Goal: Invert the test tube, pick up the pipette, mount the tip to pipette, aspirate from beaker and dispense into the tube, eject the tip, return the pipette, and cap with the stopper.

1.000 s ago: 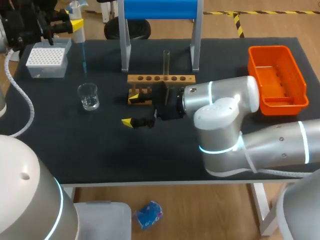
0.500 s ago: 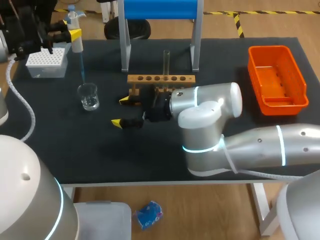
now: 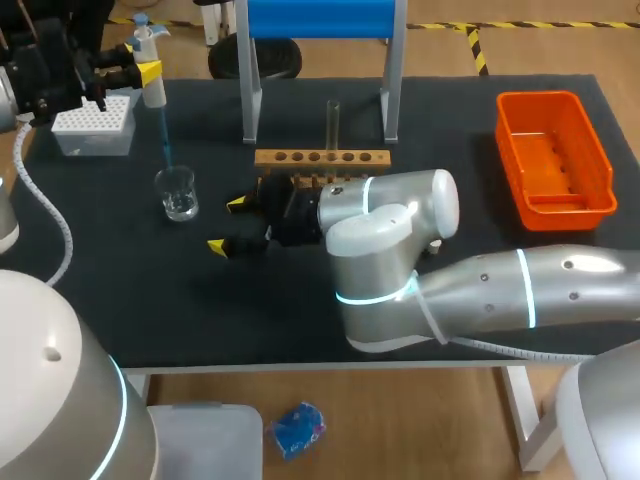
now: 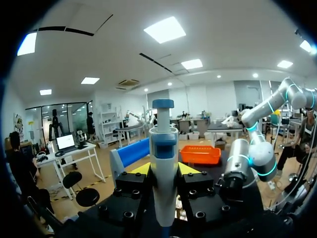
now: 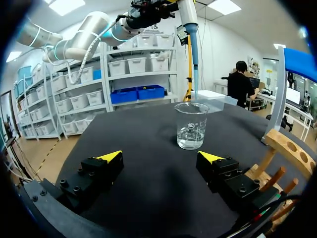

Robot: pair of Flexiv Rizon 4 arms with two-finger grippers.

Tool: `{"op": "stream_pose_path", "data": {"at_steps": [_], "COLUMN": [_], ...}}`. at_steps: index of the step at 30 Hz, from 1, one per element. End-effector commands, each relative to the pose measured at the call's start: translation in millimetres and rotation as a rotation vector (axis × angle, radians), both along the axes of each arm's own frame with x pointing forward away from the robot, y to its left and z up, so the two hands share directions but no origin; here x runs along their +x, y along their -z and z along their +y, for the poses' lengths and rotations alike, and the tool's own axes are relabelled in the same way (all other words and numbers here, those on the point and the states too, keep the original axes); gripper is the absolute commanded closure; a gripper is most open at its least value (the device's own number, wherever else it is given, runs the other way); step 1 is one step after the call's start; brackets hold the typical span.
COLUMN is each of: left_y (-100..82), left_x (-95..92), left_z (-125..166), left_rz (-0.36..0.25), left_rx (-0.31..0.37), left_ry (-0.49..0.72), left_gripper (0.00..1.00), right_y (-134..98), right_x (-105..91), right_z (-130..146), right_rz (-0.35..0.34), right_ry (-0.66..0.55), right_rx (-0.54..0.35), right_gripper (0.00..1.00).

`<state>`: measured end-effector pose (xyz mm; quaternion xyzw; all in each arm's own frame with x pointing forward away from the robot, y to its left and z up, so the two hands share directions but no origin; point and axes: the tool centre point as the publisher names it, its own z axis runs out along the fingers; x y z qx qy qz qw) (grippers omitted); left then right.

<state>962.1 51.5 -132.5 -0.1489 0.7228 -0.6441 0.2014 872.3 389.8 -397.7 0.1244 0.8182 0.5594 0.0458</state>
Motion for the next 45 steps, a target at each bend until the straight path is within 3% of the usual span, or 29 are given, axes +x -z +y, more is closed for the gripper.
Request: {"op": "stream_pose_path", "data": {"at_steps": [1,16,39,45], "left_y": [2.2,16.8,17.4,26.9], "left_x": [-1.1,-12.1,-12.6,-12.1], "left_z": [-1,-5,-4,-3], "left_rz": [-0.005,-0.018,-0.025,-0.029], "left_rx": [-0.002,-0.005,-0.006,-0.030], "left_ry": [-0.001,-0.018,-0.030,-0.044], "left_gripper": [1.00,1.00,1.00,1.00], "right_y": [5,5,5,5], "right_x": [0.3,0.3,0.3,0.3], "right_z": [14,14,14,14], "right_rz": [-0.010,-0.010,-0.010,-0.010], "right_ry": [0.030,0.030,0.030,0.030], "right_rx": [-0.021,-0.021,-0.021,-0.021], "right_gripper": [0.00,0.00,0.00,0.00]}}
